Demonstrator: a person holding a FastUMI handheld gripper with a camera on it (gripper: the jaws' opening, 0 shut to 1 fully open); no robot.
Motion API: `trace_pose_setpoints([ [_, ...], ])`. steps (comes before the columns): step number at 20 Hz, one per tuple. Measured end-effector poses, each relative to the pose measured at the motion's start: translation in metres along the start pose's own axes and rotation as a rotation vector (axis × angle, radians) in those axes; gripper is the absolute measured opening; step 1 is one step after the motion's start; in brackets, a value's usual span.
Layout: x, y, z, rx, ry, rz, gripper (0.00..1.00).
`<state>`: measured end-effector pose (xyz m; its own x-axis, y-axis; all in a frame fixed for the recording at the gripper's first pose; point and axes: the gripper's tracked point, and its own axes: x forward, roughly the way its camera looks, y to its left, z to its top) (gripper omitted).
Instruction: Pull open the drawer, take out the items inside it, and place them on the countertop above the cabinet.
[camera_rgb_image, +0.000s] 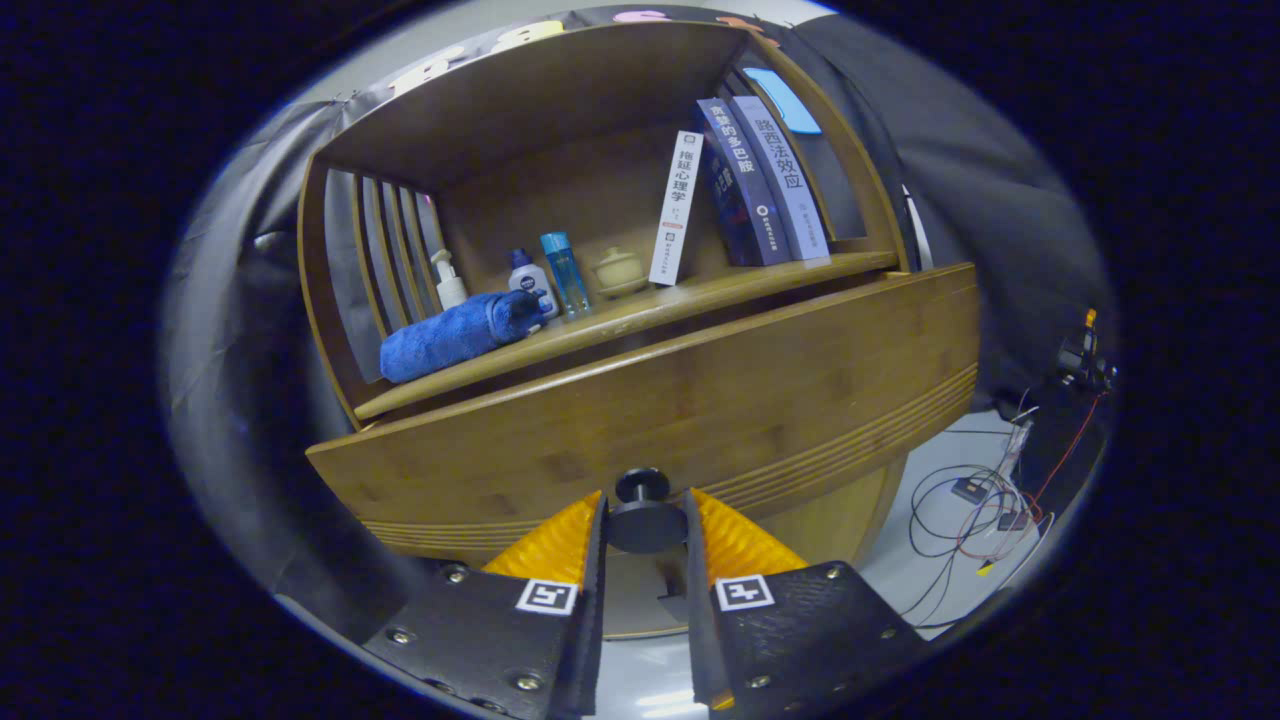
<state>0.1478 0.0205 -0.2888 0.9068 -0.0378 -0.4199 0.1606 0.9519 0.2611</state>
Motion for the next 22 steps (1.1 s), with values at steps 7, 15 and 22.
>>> trace_pose_setpoints([
  [7, -0.038, 0.006, -0.011, -0.005, -0.003, 0.034, 0.36],
  [15, -0.089, -0.021, -0.043, -0.070, -0.007, 0.030, 0.01],
  [22, -0.068, -0.030, -0.023, -0.095, -0.043, -0.068, 0.29],
])
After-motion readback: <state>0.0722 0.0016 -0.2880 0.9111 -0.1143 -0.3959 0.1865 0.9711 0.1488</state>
